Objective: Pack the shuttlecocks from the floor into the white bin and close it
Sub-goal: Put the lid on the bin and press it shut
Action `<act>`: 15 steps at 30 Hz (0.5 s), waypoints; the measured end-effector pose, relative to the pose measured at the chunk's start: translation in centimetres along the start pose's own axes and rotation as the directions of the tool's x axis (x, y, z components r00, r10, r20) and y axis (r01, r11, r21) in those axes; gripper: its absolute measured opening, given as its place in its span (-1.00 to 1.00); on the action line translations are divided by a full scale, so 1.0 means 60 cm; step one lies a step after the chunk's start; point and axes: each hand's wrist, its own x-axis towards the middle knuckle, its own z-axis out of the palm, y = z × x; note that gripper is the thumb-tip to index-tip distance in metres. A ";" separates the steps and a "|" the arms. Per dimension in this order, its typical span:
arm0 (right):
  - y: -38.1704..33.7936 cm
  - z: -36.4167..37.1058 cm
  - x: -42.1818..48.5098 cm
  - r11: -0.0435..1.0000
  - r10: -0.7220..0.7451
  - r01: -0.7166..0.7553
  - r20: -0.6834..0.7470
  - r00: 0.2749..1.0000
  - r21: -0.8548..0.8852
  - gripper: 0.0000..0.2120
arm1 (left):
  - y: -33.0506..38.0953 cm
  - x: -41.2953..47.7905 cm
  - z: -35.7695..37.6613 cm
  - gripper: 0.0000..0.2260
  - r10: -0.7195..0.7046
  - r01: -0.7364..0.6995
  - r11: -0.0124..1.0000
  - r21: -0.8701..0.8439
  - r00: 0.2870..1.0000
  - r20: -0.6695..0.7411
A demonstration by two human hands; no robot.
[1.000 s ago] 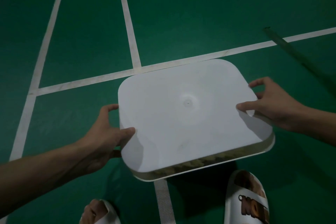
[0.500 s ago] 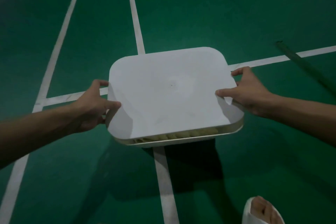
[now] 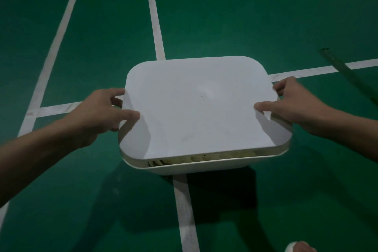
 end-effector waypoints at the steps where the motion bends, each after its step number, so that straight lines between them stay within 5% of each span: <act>1: -0.001 -0.001 -0.001 1.000 -0.002 0.002 0.003 1.000 -0.009 -0.40 | 0.000 -0.001 -0.002 -0.41 0.007 -0.007 1.000 0.023 1.000 0.004; 15: 0.002 -0.012 -0.038 0.991 -0.025 0.029 0.030 0.999 -0.127 -0.39 | -0.016 -0.025 -0.006 -0.48 0.098 -0.108 0.972 0.211 0.993 0.059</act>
